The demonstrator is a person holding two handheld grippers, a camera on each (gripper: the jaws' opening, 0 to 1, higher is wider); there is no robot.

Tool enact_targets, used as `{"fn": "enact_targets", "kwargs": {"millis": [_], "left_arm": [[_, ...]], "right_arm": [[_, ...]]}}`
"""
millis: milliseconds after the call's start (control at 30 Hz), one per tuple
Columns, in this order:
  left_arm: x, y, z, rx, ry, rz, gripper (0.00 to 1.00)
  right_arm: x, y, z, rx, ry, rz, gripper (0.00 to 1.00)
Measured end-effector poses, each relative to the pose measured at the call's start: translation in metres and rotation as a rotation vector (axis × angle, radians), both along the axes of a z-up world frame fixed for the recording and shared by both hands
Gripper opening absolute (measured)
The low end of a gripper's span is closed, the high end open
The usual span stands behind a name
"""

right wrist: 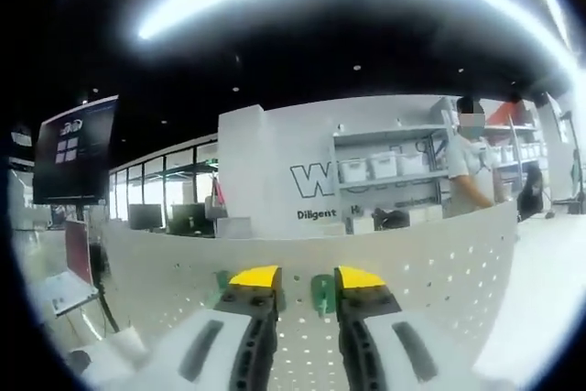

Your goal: Insert the hook assembly into the mounting plate slot until the hook locks in place.

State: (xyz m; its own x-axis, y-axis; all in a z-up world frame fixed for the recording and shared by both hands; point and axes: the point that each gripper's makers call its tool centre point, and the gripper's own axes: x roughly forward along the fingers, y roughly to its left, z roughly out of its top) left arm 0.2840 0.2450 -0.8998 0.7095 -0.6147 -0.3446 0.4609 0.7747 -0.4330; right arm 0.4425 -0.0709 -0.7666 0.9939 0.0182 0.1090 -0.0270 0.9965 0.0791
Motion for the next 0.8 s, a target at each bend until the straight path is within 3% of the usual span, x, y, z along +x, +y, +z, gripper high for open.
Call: {"fn": "enact_targets", "kwargs": {"millis": [233, 367, 633, 800], "left_arm": [[-0.008, -0.003, -0.004, 0.026, 0.013, -0.02, 0.92], [-0.013, 0.001, -0.007, 0.084, 0.016, -0.026, 0.92], [-0.025, 0.005, -0.012, 0.144, 0.02, -0.036, 0.92], [-0.033, 0.009, -0.016, 0.14, 0.034, -0.027, 0.92]], "right_arm": [[-0.027, 0.002, -0.012, -0.064, 0.04, 0.055, 0.22], [-0.045, 0.006, -0.028, -0.089, 0.083, 0.092, 0.24], [-0.092, 0.019, -0.083, -0.073, 0.238, 0.14, 0.28], [-0.117, 0.026, -0.113, -0.047, 0.322, 0.182, 0.29]]}}
